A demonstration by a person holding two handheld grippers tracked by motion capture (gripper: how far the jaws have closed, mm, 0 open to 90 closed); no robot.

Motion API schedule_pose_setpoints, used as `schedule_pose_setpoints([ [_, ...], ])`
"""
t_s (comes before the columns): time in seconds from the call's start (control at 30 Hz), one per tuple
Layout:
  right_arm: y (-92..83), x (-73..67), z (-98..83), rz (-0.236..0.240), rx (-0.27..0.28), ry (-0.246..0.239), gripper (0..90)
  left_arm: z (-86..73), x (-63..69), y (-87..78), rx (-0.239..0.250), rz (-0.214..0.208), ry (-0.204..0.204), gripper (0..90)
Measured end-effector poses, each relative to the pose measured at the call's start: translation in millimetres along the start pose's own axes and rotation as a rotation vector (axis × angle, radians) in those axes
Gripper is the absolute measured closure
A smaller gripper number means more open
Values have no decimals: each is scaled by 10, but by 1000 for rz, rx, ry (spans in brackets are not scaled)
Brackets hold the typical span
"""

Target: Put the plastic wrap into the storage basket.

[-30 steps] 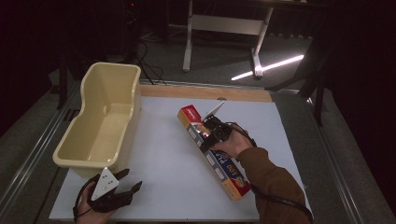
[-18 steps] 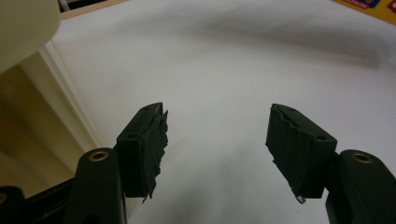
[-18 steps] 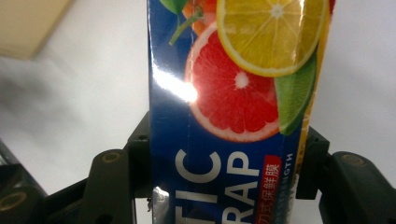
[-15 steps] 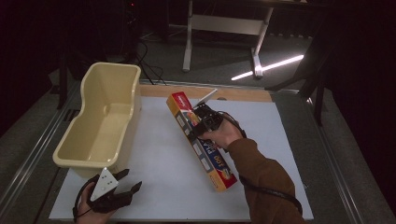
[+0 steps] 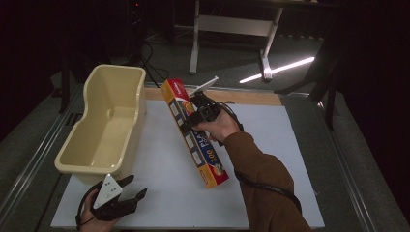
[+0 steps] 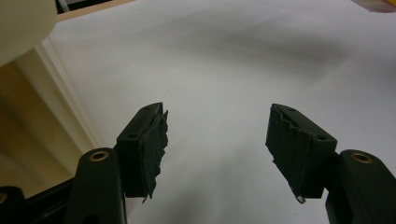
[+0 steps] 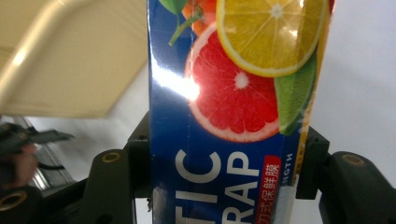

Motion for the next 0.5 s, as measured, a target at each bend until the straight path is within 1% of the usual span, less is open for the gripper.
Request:
schedule_pose_setpoints([
  [0.13,-21,-78,67,35,9,13,417,-1,14,5,0,-3,2,379],
  [0.23,-19,-123,115,44,12,19,417,-1,19,4,2,-5,1,379],
  [0.5,25,-219,220,91,20,44,417,9,14,33,7,-16,-3,379],
])
Point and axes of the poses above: each handheld gripper's, and its own axes: y roughly forward along the jaws, z roughly out of its top, x roughly to its right, the point moved 1 cm from there along y, roughly forward along the jaws, and after that the axes turned 5 degrees about y, right-handed, at the moved point
